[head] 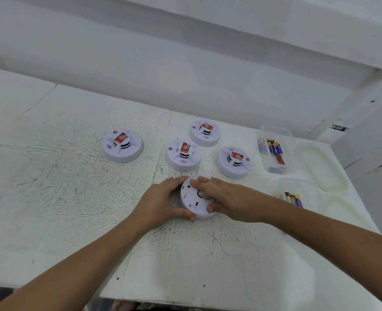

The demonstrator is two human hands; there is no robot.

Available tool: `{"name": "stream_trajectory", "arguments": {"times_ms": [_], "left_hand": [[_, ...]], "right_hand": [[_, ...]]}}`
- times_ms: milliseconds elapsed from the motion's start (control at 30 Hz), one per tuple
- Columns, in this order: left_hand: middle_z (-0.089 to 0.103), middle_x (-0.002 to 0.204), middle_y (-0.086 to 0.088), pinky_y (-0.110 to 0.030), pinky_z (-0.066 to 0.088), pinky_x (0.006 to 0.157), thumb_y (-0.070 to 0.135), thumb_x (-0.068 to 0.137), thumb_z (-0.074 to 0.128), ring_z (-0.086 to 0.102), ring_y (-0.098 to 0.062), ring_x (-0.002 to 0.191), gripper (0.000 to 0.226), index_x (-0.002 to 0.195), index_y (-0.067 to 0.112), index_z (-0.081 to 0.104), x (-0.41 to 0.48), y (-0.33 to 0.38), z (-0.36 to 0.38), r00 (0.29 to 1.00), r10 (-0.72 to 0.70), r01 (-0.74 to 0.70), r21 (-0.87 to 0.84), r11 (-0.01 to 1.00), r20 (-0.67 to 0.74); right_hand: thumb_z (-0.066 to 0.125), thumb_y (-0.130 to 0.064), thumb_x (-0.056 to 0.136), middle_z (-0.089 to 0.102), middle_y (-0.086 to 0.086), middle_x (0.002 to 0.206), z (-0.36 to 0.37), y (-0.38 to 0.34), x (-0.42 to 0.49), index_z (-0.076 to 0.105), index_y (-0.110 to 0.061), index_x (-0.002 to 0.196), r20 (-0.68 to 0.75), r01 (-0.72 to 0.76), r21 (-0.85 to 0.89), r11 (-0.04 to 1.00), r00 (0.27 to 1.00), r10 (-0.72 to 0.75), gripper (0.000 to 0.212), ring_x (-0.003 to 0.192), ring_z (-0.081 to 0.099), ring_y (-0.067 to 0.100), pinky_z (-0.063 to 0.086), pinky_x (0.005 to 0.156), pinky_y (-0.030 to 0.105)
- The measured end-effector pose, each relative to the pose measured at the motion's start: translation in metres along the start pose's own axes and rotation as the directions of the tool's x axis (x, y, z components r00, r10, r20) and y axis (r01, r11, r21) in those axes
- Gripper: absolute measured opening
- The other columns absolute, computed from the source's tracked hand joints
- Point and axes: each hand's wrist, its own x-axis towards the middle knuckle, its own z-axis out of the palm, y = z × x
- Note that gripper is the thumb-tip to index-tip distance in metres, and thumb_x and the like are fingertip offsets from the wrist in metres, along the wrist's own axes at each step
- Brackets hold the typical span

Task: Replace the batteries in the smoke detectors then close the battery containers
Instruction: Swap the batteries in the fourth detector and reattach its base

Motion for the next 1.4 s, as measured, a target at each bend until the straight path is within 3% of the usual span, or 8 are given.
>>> {"name": "stream_trajectory", "arguments": {"times_ms": [167,367,533,733,867,1033,1167,1400], "left_hand": [[0.062,0.107,0.023,-0.006,0.039,0.077,0.050,0.043,0.088,0.057,0.004,0.099,0.084,0.111,0.062,0.039,0.000,0.000,0.001,1.000,-0.006,0.006,-0.005,1.000,0.005],[0.059,0.100,0.030,-0.002,0.037,0.073,0.057,0.039,0.082,0.053,0.014,0.096,0.081,0.107,0.066,0.038,-0.002,0.002,0.001,1.000,-0.009,0.009,-0.016,1.000,0.001],[0.059,0.098,0.033,-0.001,0.037,0.071,0.050,0.041,0.087,0.053,0.017,0.095,0.081,0.106,0.065,0.040,-0.003,0.004,0.000,1.000,-0.016,0.017,-0.031,0.999,0.013],[0.063,0.106,0.030,-0.013,0.045,0.080,0.057,0.043,0.085,0.057,0.009,0.099,0.078,0.109,0.068,0.044,-0.003,0.002,-0.001,1.000,0.002,0.000,-0.051,0.999,0.029],[0.062,0.109,0.031,-0.015,0.046,0.081,0.059,0.048,0.083,0.057,0.010,0.099,0.076,0.110,0.071,0.042,-0.005,0.002,-0.002,0.999,0.028,-0.026,-0.058,0.998,0.025],[0.061,0.113,0.031,-0.011,0.042,0.083,0.054,0.056,0.081,0.054,0.014,0.104,0.067,0.114,0.061,0.049,-0.007,0.003,0.000,1.000,0.013,-0.011,-0.126,0.992,0.010],[0.064,0.110,0.029,-0.005,0.041,0.082,0.049,0.060,0.081,0.056,0.012,0.105,0.064,0.119,0.046,0.057,-0.007,0.003,0.001,1.000,-0.005,0.002,-0.192,0.981,-0.015],[0.064,0.112,0.028,-0.017,0.047,0.083,0.067,0.080,0.048,0.058,0.008,0.105,0.051,0.123,0.041,0.057,-0.014,0.011,-0.003,0.998,0.042,-0.054,-0.239,0.970,-0.053]], "right_hand": [[0.045,-0.027,0.099,0.005,-0.010,0.159,0.006,-0.003,-0.002,0.005,-0.036,0.150,-0.037,-0.039,0.045,0.998,0.999,0.040,0.066,0.146,0.003,0.008,0.015,0.113,0.023],[0.042,-0.023,0.100,0.004,-0.009,0.159,0.012,-0.009,-0.004,0.006,-0.031,0.151,-0.076,-0.066,0.065,0.996,0.995,0.071,0.063,0.146,0.000,0.009,0.005,0.100,0.008],[0.046,-0.024,0.098,0.008,-0.008,0.160,0.014,-0.009,-0.004,0.010,-0.032,0.151,-0.091,-0.081,0.123,0.989,0.992,0.092,0.064,0.146,0.006,0.011,0.019,0.109,0.023],[0.054,-0.026,0.095,0.043,-0.006,0.145,0.028,-0.006,-0.014,0.032,-0.025,0.146,-0.306,-0.053,0.264,0.963,0.942,0.135,0.055,0.143,0.014,-0.001,0.030,0.113,0.031],[0.052,-0.015,0.093,0.042,-0.013,0.146,0.048,-0.006,-0.020,0.055,-0.021,0.126,-0.483,0.050,0.363,0.930,0.864,0.142,0.033,0.141,0.019,-0.006,0.027,0.114,0.022],[0.054,-0.010,0.073,0.032,-0.016,0.150,0.056,-0.010,-0.023,0.050,-0.024,0.128,-0.462,0.048,0.385,0.922,0.874,0.147,0.057,0.142,0.013,-0.007,0.015,0.112,0.009],[0.066,-0.006,0.078,0.040,-0.010,0.146,0.057,-0.009,-0.017,0.052,-0.022,0.124,-0.524,0.053,0.331,0.942,0.841,0.137,0.051,0.138,0.025,-0.002,0.020,0.109,0.007],[0.073,-0.013,0.081,0.066,-0.008,0.111,0.048,-0.011,-0.017,0.062,-0.024,0.109,-0.580,0.265,0.692,0.671,0.758,0.299,0.032,0.107,0.062,0.013,0.052,0.091,0.031]]}}
